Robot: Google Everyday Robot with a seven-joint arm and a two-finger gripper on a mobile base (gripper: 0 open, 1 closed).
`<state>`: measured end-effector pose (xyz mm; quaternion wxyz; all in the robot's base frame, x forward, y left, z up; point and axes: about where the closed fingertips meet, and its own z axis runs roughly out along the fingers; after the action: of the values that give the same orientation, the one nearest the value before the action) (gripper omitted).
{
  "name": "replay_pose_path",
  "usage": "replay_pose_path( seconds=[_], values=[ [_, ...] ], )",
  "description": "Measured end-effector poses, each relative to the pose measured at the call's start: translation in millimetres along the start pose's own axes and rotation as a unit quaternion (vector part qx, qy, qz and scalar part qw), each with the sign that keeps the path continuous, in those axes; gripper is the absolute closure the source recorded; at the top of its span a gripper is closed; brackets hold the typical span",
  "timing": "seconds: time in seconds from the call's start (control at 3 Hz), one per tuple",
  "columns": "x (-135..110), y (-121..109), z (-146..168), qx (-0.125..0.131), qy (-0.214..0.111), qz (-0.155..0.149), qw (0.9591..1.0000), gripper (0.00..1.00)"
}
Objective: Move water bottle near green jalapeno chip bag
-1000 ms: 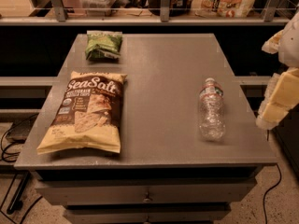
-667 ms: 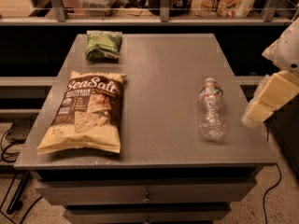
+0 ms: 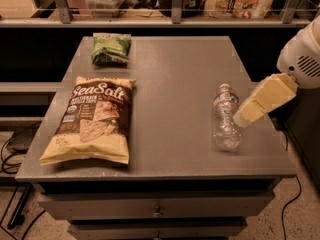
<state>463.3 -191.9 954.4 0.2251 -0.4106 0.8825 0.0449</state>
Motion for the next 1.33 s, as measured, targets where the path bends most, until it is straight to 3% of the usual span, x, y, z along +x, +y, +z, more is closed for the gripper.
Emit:
replay_pose_path(
  seconds=[0.33, 0.67, 1.33],
  values=[
    [0, 0, 0, 0.0, 0.0, 0.0, 1.0, 0.0],
    [-8, -6, 14, -0.002, -0.015, 0.043, 0.999, 0.0],
    [-29, -16, 60, -0.019, -0.041, 0.142, 0.9889, 0.0]
  ],
)
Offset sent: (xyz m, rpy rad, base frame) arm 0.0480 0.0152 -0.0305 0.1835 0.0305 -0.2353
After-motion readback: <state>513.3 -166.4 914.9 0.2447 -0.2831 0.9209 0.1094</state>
